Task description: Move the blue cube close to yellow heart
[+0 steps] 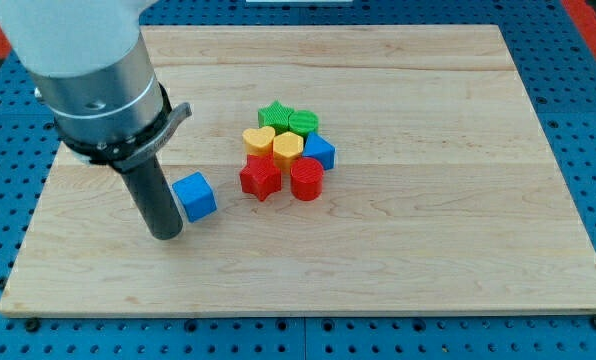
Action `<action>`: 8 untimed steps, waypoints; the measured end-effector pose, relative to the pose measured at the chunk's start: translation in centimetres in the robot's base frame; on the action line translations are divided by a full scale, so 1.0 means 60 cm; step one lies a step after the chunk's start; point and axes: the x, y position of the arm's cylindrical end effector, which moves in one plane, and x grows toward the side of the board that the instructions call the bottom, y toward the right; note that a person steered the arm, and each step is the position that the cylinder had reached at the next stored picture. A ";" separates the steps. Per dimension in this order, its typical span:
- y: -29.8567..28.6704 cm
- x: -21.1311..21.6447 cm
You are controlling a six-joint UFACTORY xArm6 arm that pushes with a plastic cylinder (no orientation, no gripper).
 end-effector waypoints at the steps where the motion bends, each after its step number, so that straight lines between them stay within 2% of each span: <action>1: 0.009 -0.047; 2: 0.011 -0.056; 4: 0.061 -0.015; 5: 0.055 -0.070; 6: 0.055 -0.067; 7: -0.056 -0.071; 8: -0.061 -0.110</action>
